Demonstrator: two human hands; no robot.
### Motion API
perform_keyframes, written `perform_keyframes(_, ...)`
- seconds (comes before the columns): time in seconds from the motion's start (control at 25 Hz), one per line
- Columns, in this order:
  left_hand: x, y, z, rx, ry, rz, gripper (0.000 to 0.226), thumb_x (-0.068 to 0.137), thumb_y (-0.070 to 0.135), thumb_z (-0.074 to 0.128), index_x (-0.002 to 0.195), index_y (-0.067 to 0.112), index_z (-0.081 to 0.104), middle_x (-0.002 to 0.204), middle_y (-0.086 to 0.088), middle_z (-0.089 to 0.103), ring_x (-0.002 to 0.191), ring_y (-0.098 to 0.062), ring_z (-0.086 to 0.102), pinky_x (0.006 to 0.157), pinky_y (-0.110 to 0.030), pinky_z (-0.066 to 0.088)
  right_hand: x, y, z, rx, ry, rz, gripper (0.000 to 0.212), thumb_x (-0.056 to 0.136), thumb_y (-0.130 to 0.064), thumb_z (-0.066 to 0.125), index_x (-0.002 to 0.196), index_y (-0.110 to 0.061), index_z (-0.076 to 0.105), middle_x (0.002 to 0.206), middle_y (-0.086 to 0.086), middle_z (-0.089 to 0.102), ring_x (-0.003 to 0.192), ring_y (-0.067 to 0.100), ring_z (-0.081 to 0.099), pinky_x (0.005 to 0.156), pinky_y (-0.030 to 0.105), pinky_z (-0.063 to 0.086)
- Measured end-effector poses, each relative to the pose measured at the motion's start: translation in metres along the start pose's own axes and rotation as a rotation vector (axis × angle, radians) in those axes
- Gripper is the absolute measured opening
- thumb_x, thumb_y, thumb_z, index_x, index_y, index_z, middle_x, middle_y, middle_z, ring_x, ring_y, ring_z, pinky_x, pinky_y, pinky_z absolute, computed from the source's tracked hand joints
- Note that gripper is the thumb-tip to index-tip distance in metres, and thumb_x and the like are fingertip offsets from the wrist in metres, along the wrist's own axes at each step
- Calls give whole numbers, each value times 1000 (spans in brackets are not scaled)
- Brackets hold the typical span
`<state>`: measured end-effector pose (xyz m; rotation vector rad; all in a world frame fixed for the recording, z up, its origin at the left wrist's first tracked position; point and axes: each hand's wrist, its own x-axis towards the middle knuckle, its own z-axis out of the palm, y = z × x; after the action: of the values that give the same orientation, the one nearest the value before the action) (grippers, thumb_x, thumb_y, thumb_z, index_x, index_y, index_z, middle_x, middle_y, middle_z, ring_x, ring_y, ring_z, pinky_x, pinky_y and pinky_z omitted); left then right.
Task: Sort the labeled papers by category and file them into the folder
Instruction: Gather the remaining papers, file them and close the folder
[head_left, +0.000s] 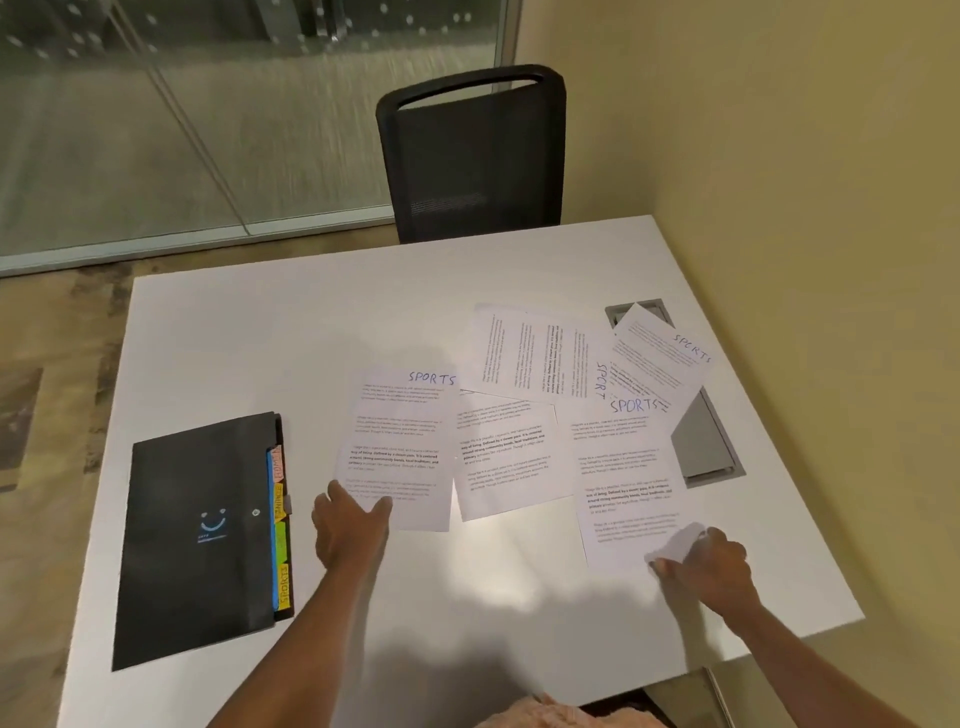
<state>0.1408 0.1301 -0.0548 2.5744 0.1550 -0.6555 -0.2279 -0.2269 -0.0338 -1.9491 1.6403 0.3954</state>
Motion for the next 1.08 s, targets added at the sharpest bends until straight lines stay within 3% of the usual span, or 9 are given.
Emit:
perform_keyframes(0.12, 8, 15, 6, 107, 16, -92, 99, 73, 57, 88, 145, 7, 41, 144, -22, 49, 134, -42, 48, 98, -64, 51, 12, -4, -2, 54, 27, 96, 103, 61, -56, 99, 134, -2, 49, 125, 16, 56, 127, 42, 57, 98, 52, 58)
perform_keyframes(0.24, 12, 26, 10, 179, 10, -144, 109, 67, 55, 94, 147, 6, 37, 144, -23, 43, 134, -43, 44, 98, -62, 50, 25, -12, 0, -57, -2, 143, 117, 56, -78, 89, 136, -6, 44, 131, 18, 54, 127, 40, 56, 101, 48, 55)
perform_keyframes(0.36, 12, 34, 13, 201, 19, -186, 103, 67, 47, 97, 142, 5, 40, 143, -25, 42, 132, -45, 44, 97, -62, 50, 33, -11, 10, -98, 34, 139, 118, 66, -71, 91, 141, 3, 38, 135, 26, 49, 128, 45, 53, 106, 47, 48)
perform_keyframes(0.52, 17, 41, 13, 166, -29, -181, 97, 69, 37, 97, 142, 4, 43, 140, -25, 51, 132, -46, 48, 99, -59, 51, 36, -13, 15, -161, 73, 112, 108, 68, -57, 97, 135, 5, 41, 130, 25, 51, 117, 43, 57, 94, 46, 51)
perform_keyframes(0.72, 14, 41, 7, -127, -17, -219, 53, 73, 2, 79, 122, 5, 58, 112, -14, 69, 98, -38, 68, 75, -45, 62, 30, -25, 11, -73, 44, 111, 97, 68, -36, 102, 135, 2, 42, 131, 25, 56, 123, 46, 56, 89, 52, 56)
perform_keyframes(0.88, 6, 31, 0, -399, -63, -251, 39, 75, 0, 75, 111, 7, 65, 106, -22, 74, 77, -32, 70, 57, -34, 58, 32, -27, 12, 28, 21, 90, 83, 69, -27, 97, 129, -6, 45, 118, 19, 66, 112, 46, 66, 82, 49, 60)
perform_keyframes(0.96, 5, 23, -3, -546, -124, -259, 37, 82, 1, 80, 117, 6, 67, 113, -21, 75, 81, -32, 74, 55, -33, 62, 31, -28, 11, 159, 14, 75, 70, 76, -23, 87, 131, -11, 46, 111, 13, 68, 105, 43, 69, 81, 47, 61)
perform_keyframes(1.08, -3, 18, -11, -680, -227, -262, 36, 92, -1, 78, 126, 6, 66, 121, -14, 76, 103, -34, 76, 71, -45, 68, 31, -26, 4, 383, 16, 55, 43, 82, -20, 82, 117, -13, 58, 105, 8, 72, 95, 36, 70, 84, 49, 61)
